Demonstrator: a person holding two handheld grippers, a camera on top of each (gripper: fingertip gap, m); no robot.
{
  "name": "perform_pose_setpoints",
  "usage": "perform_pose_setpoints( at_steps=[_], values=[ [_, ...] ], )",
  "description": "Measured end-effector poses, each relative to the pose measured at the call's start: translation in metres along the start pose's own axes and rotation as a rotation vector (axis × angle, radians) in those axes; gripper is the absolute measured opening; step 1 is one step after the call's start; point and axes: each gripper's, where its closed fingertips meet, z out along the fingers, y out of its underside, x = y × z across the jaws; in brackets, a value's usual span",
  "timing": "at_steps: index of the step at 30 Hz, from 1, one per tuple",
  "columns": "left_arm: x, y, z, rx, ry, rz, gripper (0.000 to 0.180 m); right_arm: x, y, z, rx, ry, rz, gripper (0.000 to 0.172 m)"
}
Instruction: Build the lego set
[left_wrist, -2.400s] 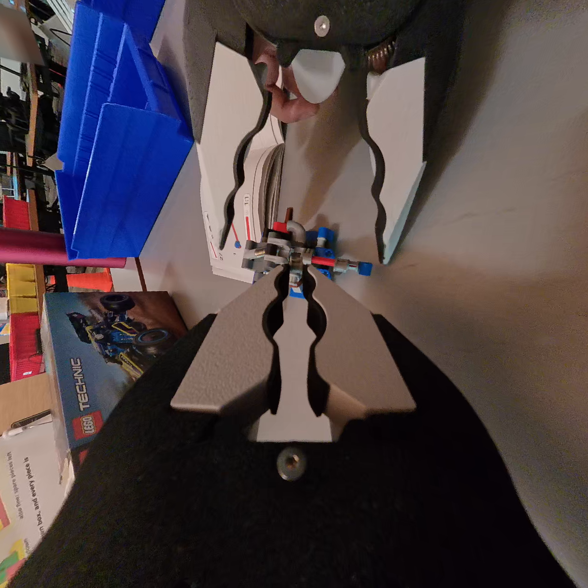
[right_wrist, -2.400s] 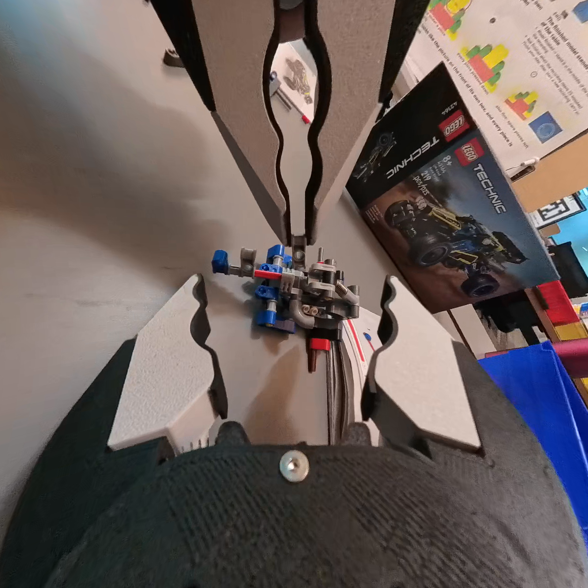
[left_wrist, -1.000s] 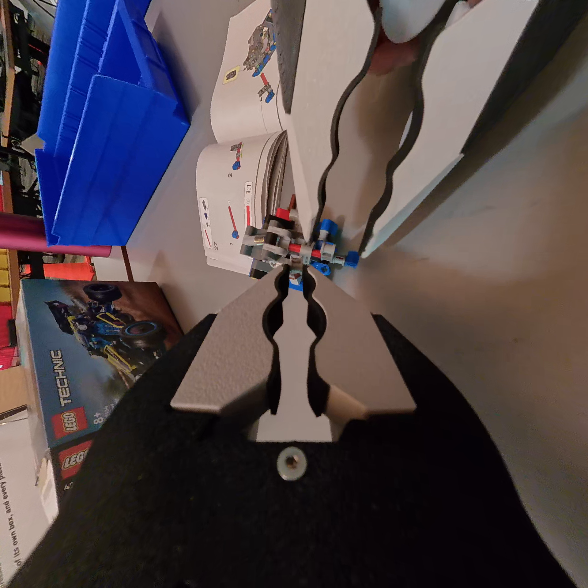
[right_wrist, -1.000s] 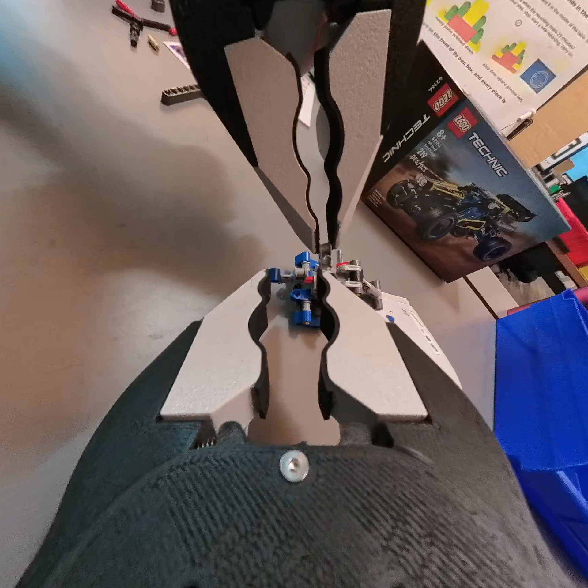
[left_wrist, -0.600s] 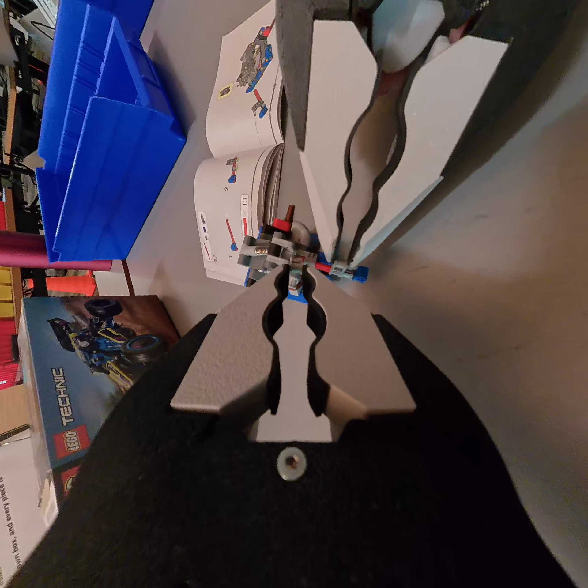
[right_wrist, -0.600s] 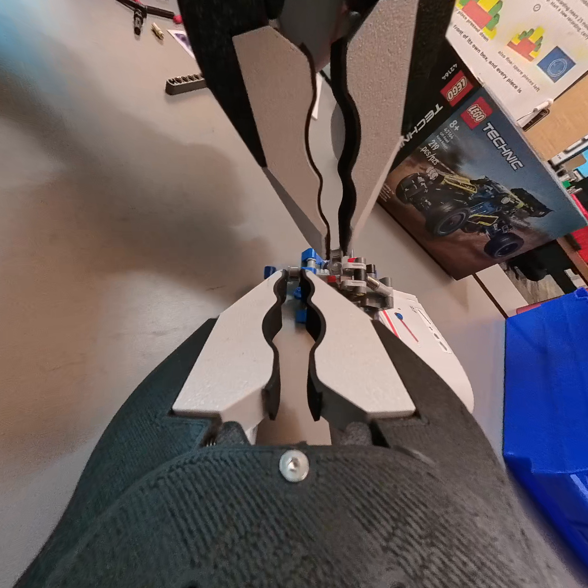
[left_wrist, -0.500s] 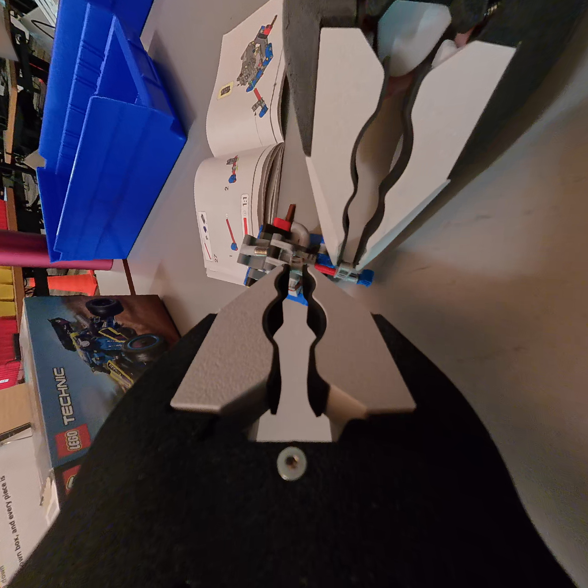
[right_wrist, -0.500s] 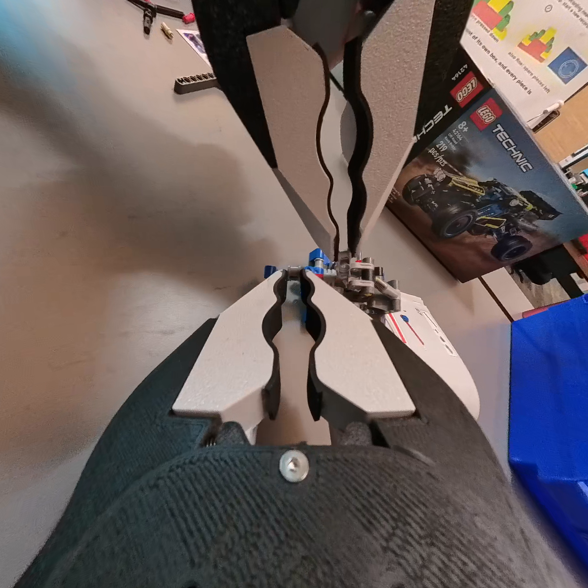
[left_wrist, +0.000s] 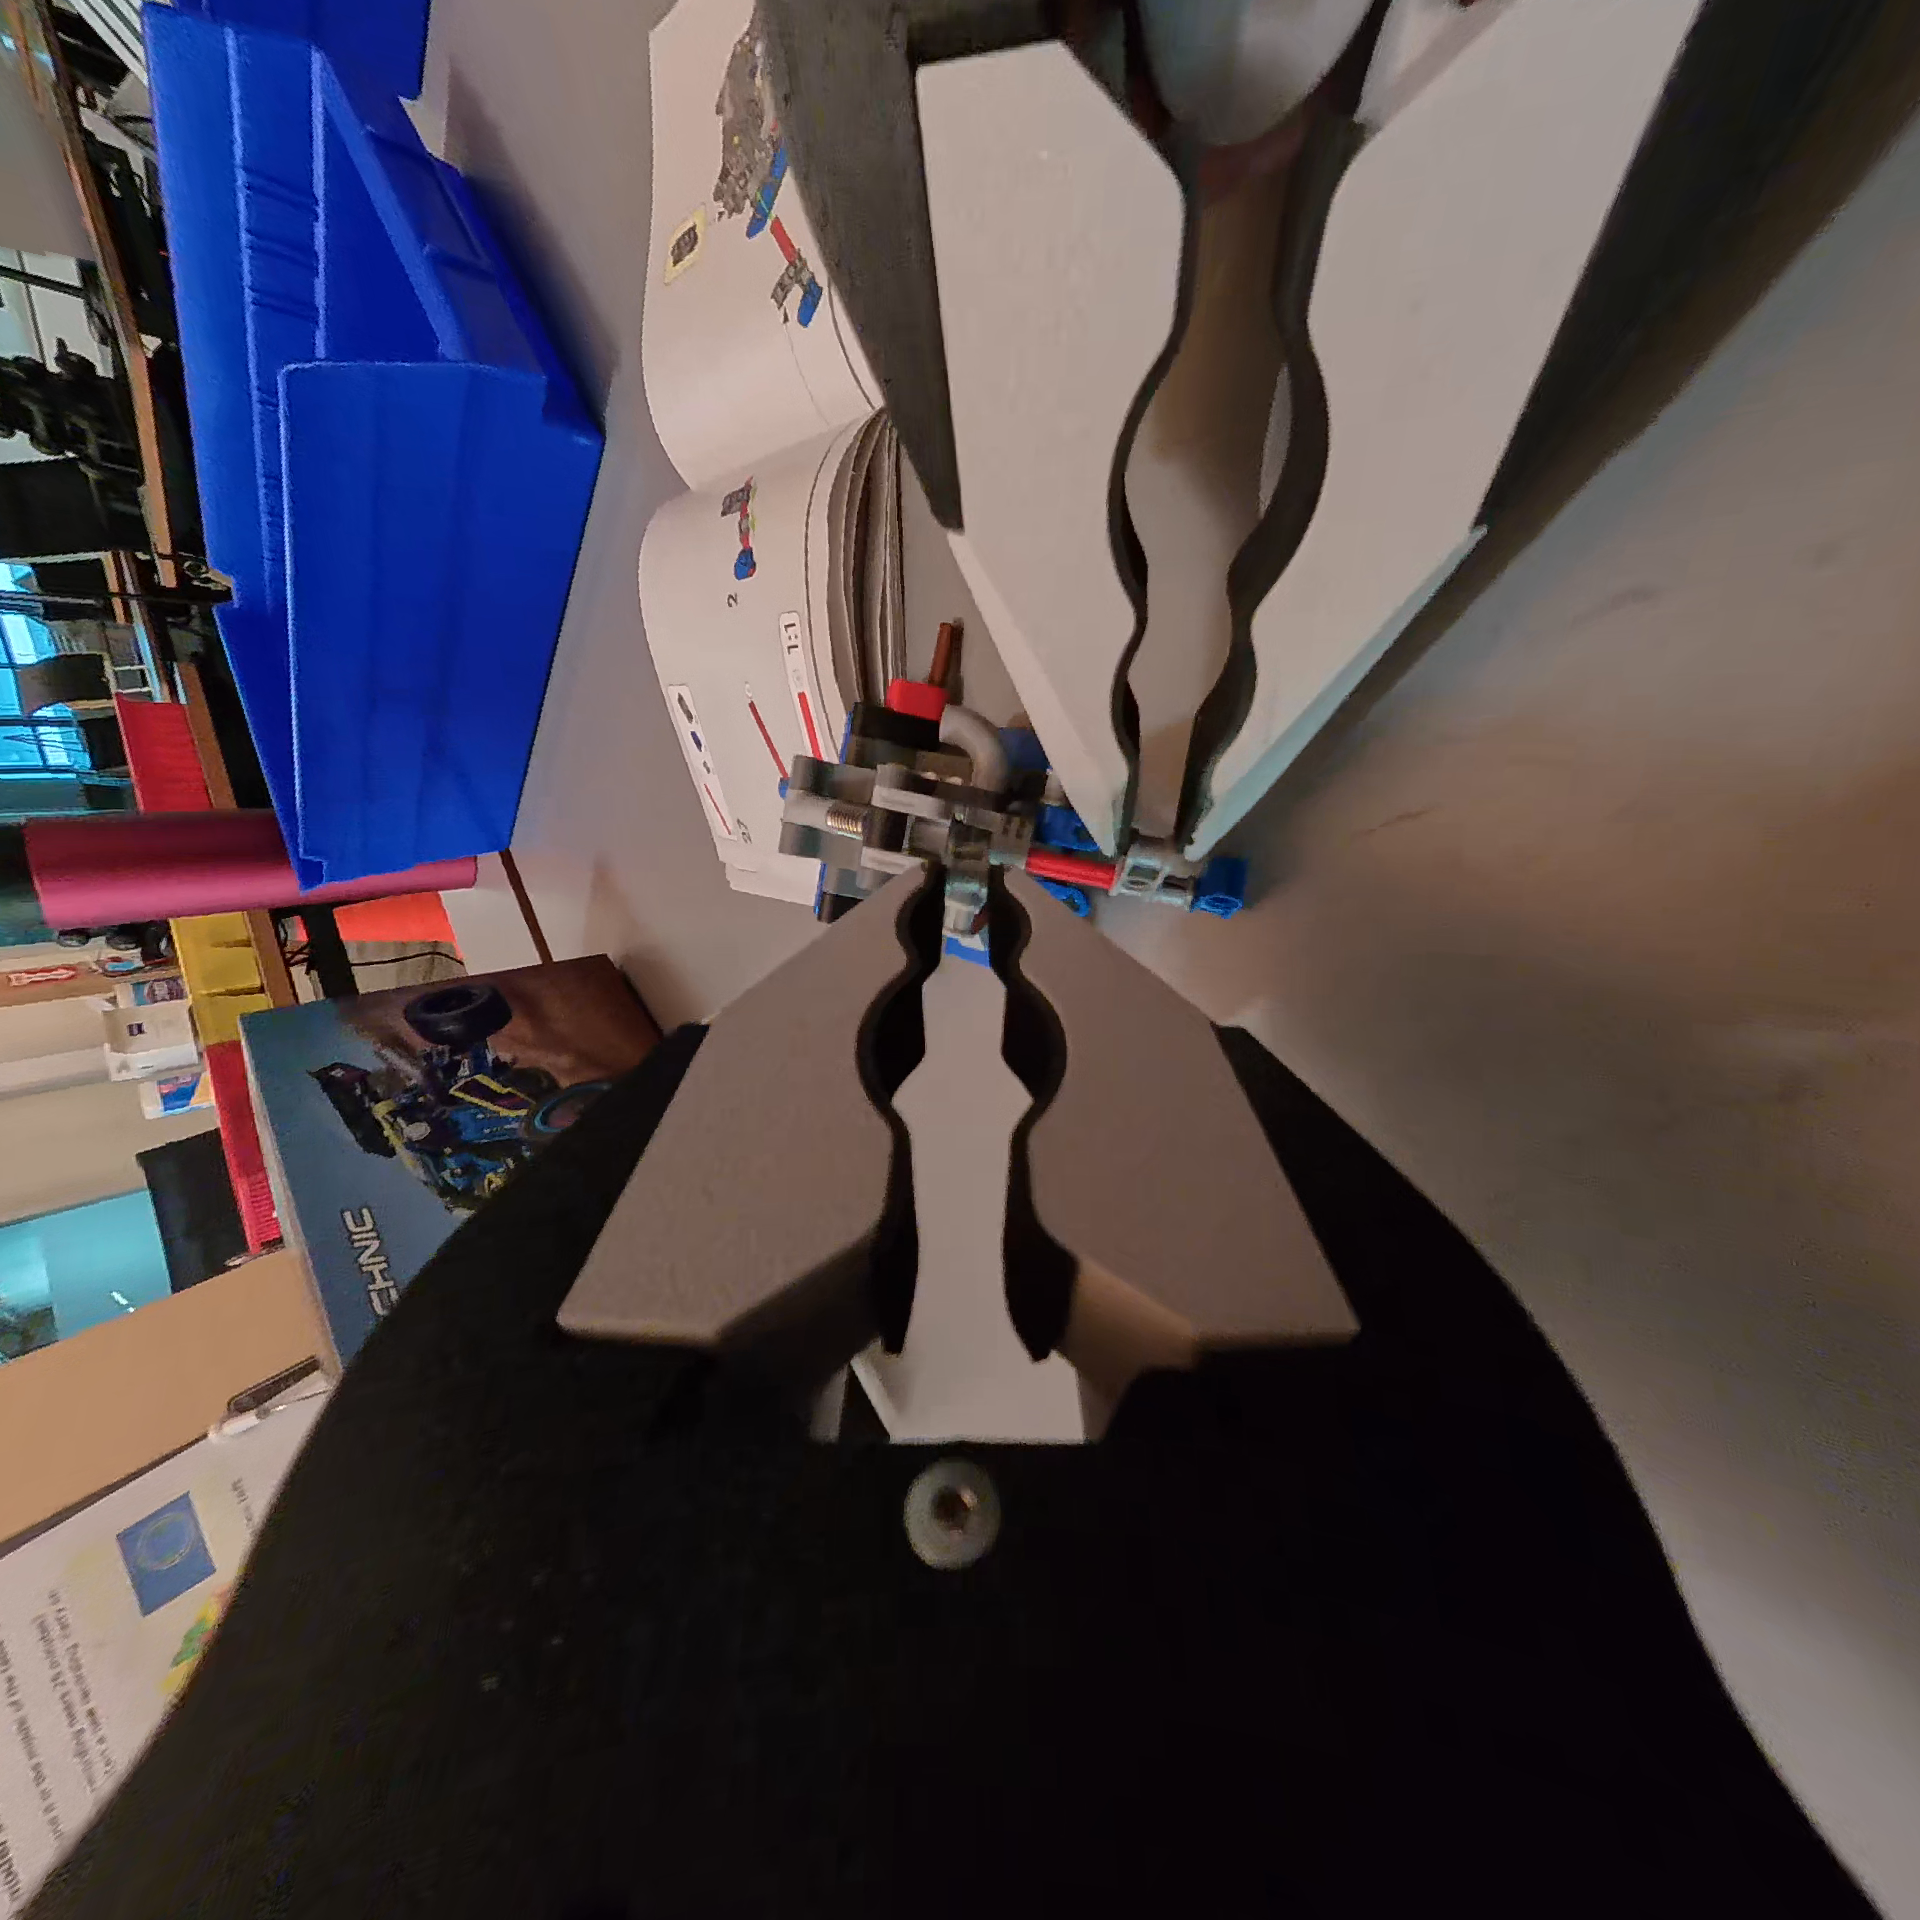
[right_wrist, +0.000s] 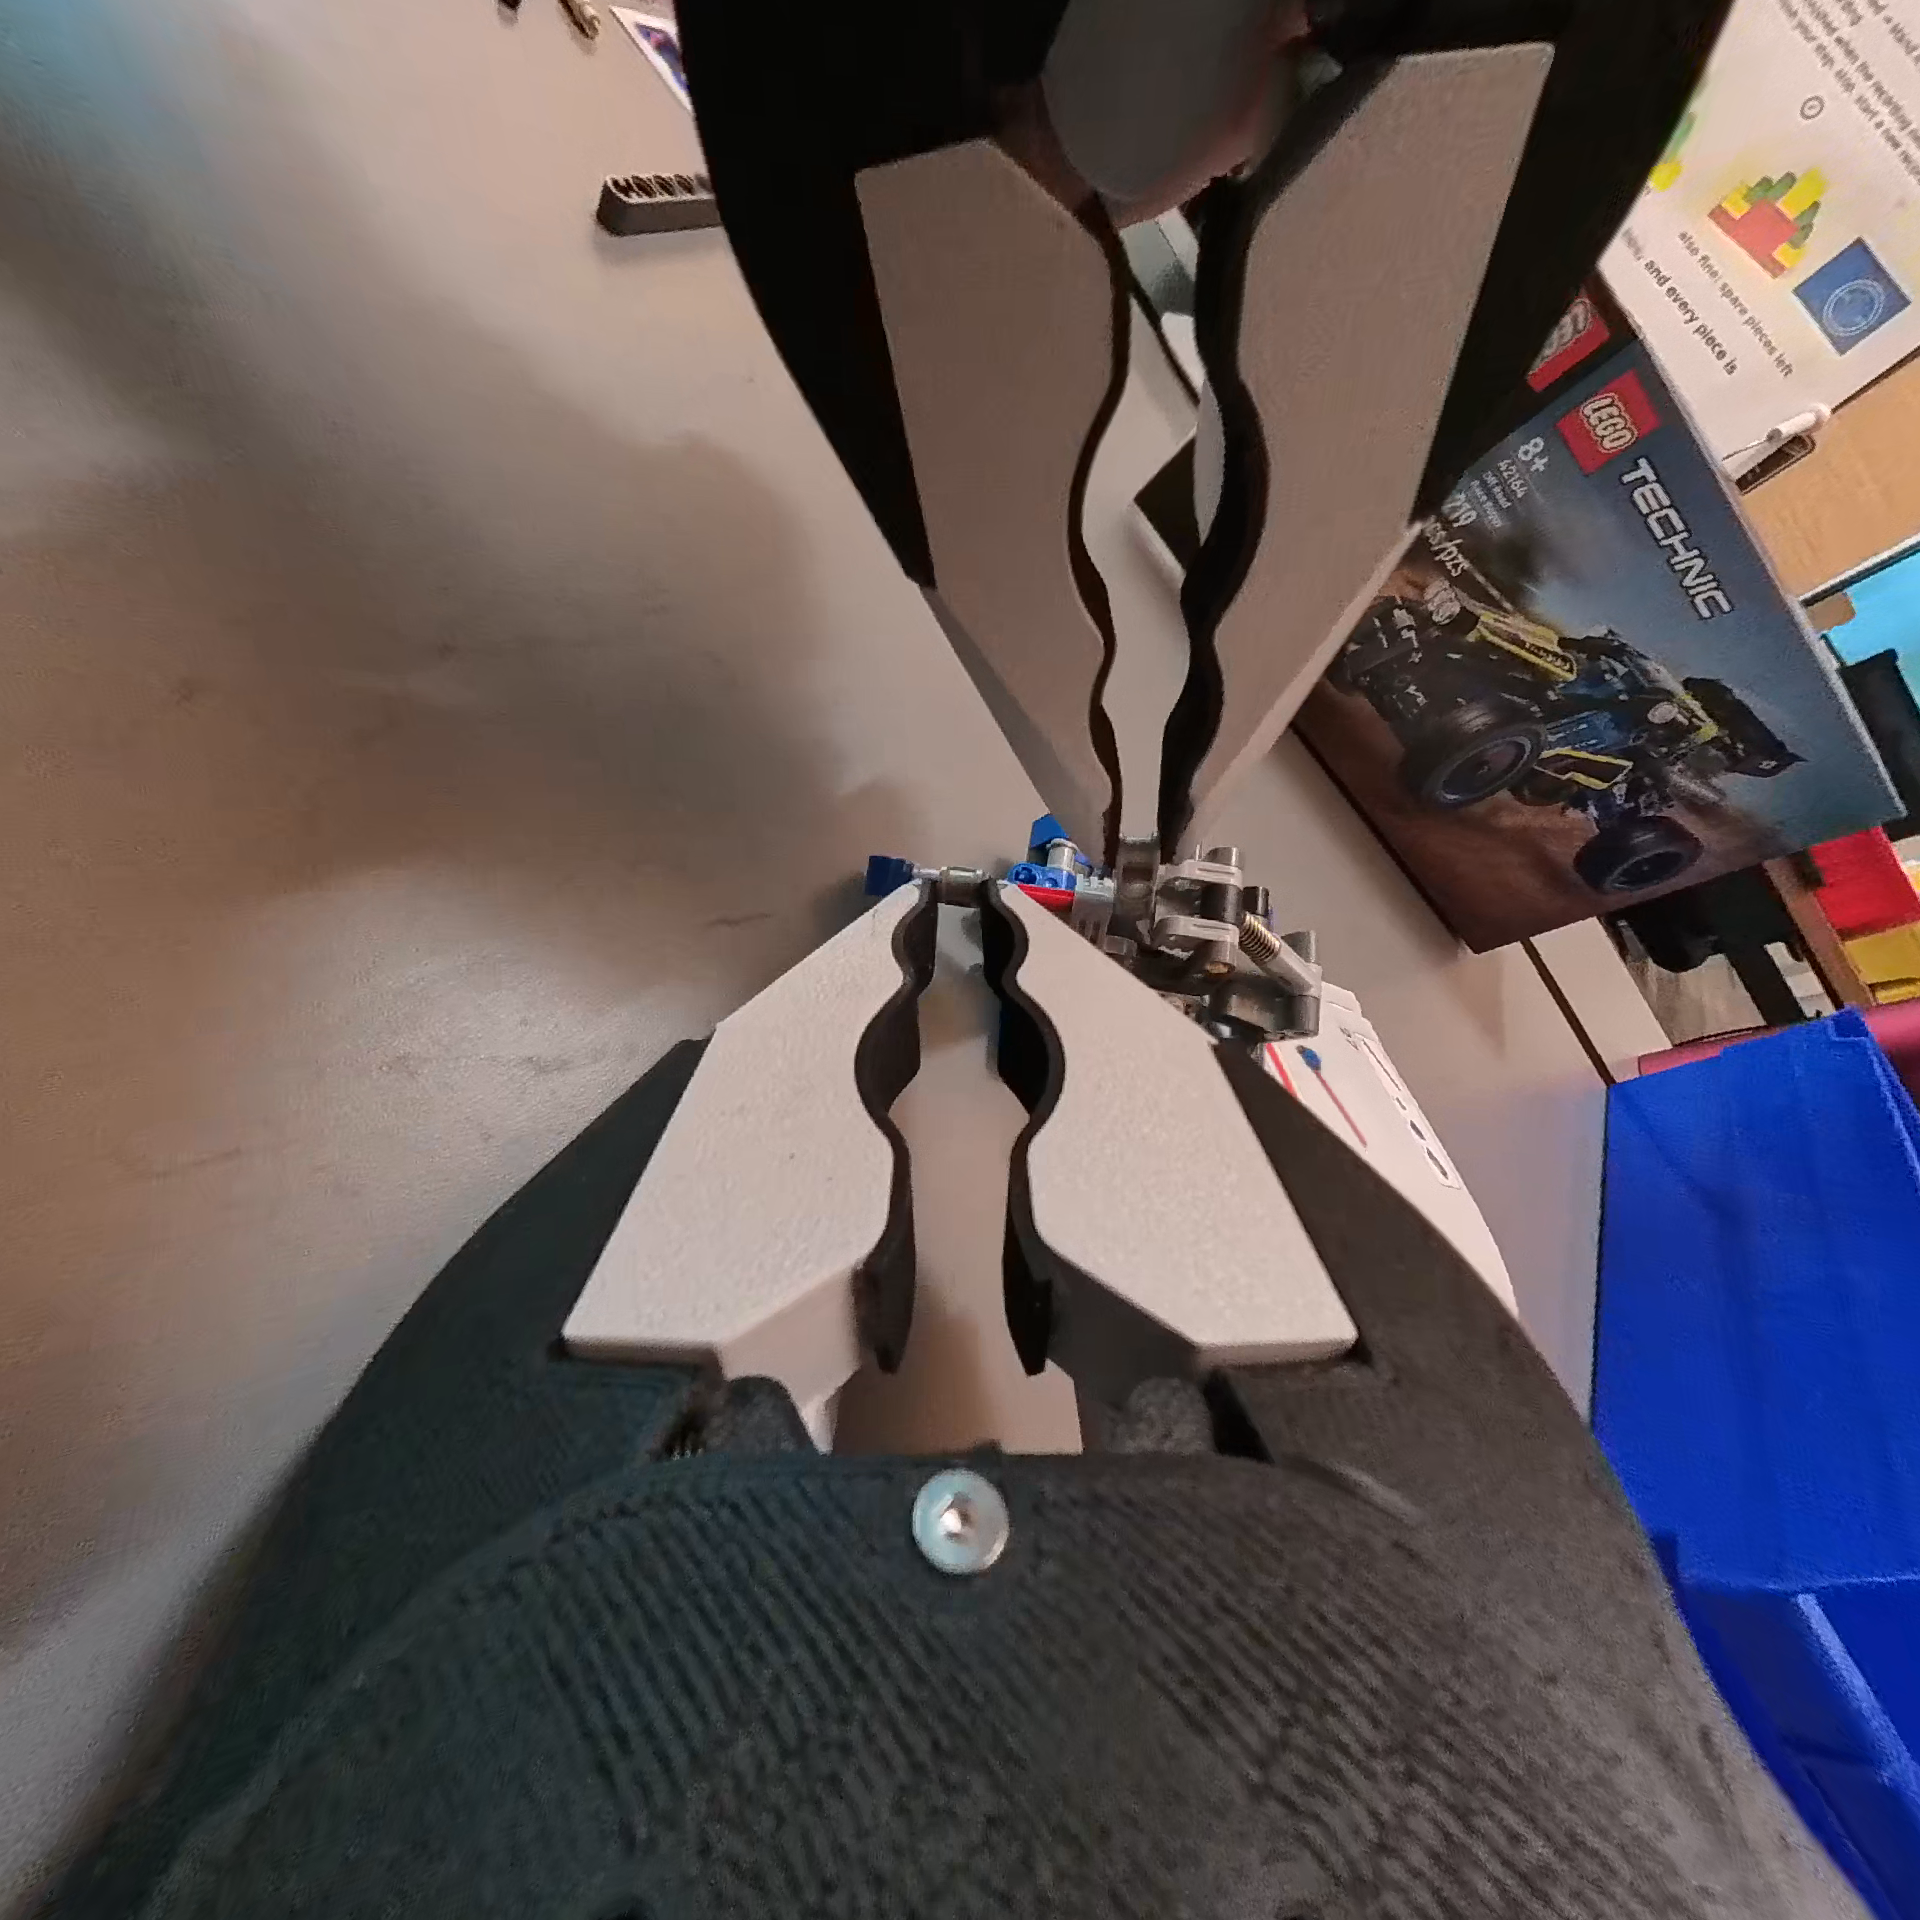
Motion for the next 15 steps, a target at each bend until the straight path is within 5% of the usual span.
perform_pose_setpoints(
  at_steps=[15],
  values=[
    [-0.0015,0.0000,-0.0002,-0.013,0.038,0.049,0.005,0.0018,0.0014,0.0027,-0.009,0.029,-0.036,0.005]
  ],
)
